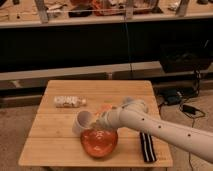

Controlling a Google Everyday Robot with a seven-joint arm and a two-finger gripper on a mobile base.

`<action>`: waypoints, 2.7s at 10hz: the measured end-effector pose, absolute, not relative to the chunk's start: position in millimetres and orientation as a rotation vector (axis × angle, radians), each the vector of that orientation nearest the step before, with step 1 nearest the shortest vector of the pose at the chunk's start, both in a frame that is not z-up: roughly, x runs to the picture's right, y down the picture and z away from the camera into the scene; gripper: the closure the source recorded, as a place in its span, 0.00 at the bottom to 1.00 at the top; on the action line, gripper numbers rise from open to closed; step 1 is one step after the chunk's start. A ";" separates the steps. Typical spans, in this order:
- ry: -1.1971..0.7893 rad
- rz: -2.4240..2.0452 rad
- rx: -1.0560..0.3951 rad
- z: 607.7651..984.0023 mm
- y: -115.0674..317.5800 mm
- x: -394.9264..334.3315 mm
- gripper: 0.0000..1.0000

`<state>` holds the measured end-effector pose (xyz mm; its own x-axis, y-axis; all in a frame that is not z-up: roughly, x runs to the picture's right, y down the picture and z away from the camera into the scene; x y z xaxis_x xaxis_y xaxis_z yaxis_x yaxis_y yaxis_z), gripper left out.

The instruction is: Place the ceramic cup in the ceramic bowl

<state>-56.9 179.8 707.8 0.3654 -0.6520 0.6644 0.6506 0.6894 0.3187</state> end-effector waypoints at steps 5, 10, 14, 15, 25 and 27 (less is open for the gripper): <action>-0.858 -0.814 0.003 713.9 177.3 -47.2 0.99; -0.859 -0.782 -0.003 716.5 176.4 -24.6 0.99; -0.864 -0.769 -0.016 718.1 177.2 -2.1 0.99; -0.866 -0.766 -0.021 718.7 177.5 3.3 0.99; -0.899 -0.766 -0.051 715.5 179.8 21.1 0.99; -0.906 -0.765 -0.058 714.5 180.5 21.7 0.99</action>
